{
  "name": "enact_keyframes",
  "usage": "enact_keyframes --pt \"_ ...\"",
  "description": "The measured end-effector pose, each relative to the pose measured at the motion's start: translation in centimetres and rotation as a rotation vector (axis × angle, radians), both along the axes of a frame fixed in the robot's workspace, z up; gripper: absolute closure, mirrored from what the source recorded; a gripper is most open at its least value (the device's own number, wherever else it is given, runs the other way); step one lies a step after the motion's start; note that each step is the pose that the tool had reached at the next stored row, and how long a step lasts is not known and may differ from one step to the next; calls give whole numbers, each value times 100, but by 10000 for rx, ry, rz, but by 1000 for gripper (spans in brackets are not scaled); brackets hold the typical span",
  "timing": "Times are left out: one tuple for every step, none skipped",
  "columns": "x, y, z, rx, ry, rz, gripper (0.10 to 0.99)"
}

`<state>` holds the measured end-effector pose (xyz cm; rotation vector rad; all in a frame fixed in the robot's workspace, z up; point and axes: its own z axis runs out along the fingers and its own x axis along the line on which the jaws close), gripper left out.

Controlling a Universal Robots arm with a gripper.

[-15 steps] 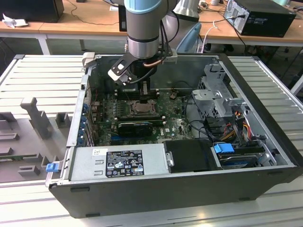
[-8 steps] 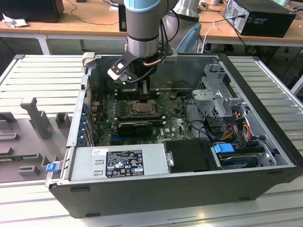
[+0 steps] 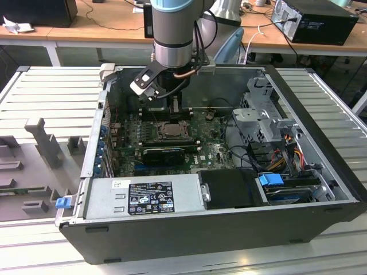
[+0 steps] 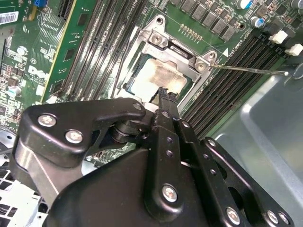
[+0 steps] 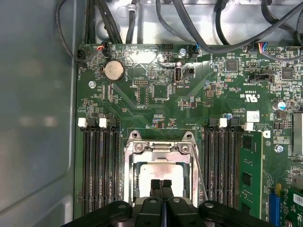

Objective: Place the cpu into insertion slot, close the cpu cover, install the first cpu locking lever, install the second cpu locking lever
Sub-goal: 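Install the first cpu locking lever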

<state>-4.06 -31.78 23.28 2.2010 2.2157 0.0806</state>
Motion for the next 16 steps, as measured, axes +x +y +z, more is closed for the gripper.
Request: enact_keyframes --pt "0 0 5 -1 0 0 980" --pt "0 0 10 0 0 0 980" --pt "0 0 12 1 -1 0 980" --pt "0 0 14 -1 0 0 980" --pt "0 0 18 -1 0 0 980" --pt "0 0 21 -1 0 0 980" --pt "0 0 24 -1 0 0 980" --pt "0 0 29 -2 0 0 980" --pt "0 0 33 -1 1 0 980" --pt "0 0 38 -1 0 0 980" --pt "0 0 45 -1 0 0 980" --pt "0 0 48 -1 0 0 980" --pt "0 0 51 -2 1 0 980" --pt "0 0 56 -2 0 0 980" --pt "0 0 59 -1 1 0 980" --pt "0 0 64 -1 1 0 980"
